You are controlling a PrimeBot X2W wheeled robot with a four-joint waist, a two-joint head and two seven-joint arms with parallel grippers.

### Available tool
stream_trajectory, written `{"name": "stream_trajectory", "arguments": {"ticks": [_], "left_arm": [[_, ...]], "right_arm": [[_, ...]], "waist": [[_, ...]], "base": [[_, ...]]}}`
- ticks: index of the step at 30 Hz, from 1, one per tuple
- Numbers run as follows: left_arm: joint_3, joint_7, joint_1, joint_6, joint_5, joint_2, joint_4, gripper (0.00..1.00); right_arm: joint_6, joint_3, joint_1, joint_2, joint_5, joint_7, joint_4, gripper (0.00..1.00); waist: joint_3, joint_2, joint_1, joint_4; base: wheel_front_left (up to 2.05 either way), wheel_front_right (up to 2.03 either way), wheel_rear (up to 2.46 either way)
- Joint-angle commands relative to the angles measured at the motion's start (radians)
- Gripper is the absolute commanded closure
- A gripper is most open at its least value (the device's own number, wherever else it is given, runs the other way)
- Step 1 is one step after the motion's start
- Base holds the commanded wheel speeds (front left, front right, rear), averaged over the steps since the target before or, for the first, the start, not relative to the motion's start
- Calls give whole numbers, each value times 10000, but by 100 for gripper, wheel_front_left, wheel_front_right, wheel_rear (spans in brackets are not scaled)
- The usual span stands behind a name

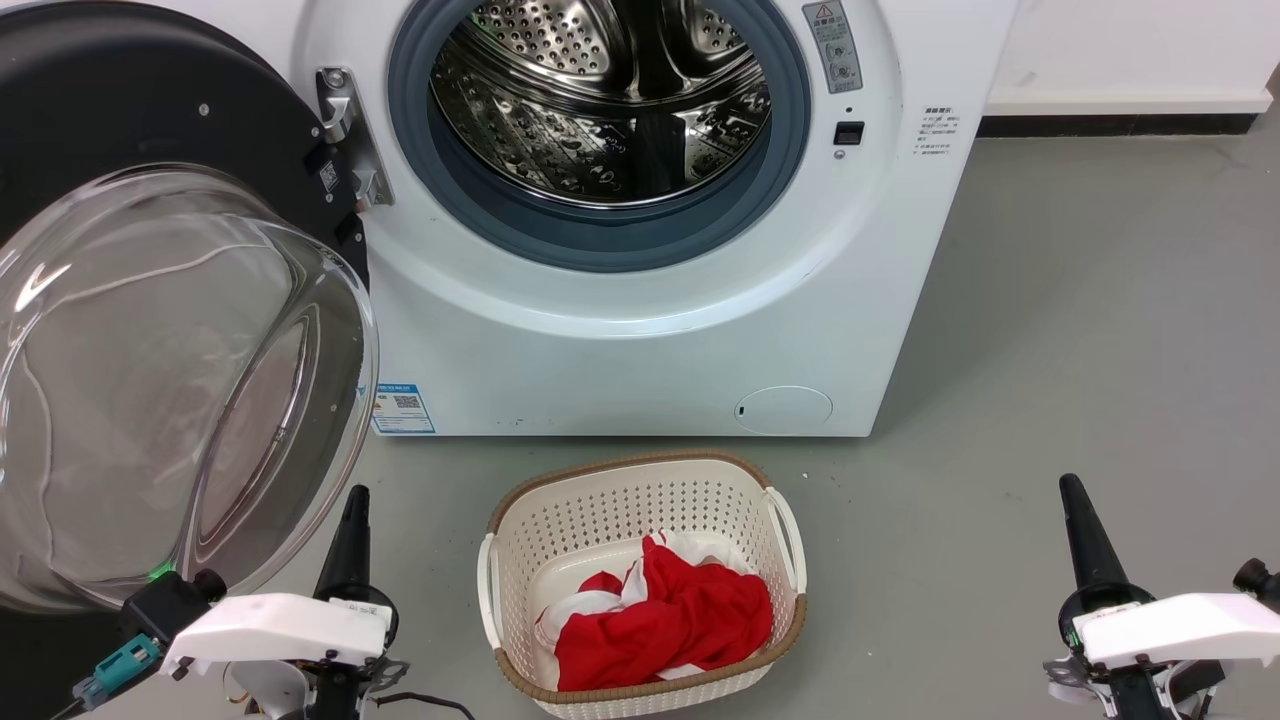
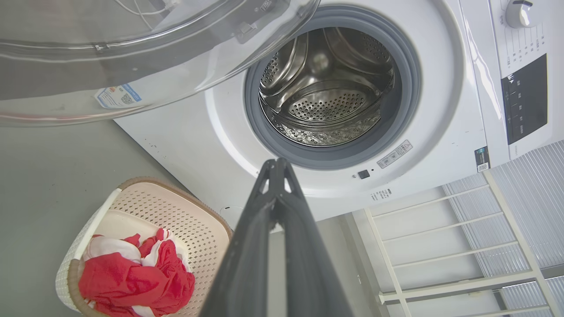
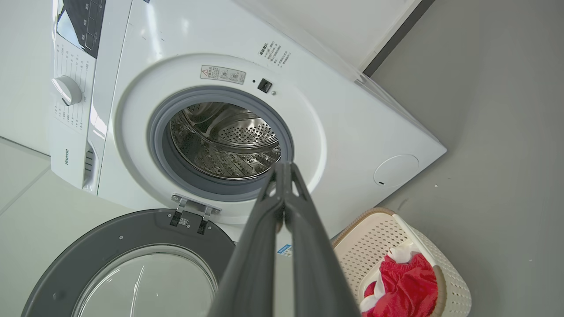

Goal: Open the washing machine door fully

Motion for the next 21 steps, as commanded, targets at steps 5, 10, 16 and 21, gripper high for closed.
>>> {"name": "stream_trajectory", "arguments": {"ticks": [5, 10, 16, 21], "left_arm": [[121, 189, -209, -126, -713, 3, -32, 100], [174, 328, -226, -191, -1228, -8, 1, 100], [246, 481, -241, -241, -1814, -20, 35, 100], [301, 600, -259, -282, -2290, -31, 65, 100]], "right_arm": [[0, -47, -272, -58, 775, 149, 0, 100], [0, -72, -316, -57, 1311, 267, 64, 100], [0, -101, -372, -54, 1925, 421, 138, 100], [-1, -125, -431, -51, 2410, 526, 194, 100]], "waist": [[-12, -1, 0, 0], [-24, -1, 0, -1], [-38, -1, 0, -2], [-50, -1, 0, -2]], "base": [[0, 0, 0], [0, 0, 0], [0, 0, 0], [0, 0, 0]]}}
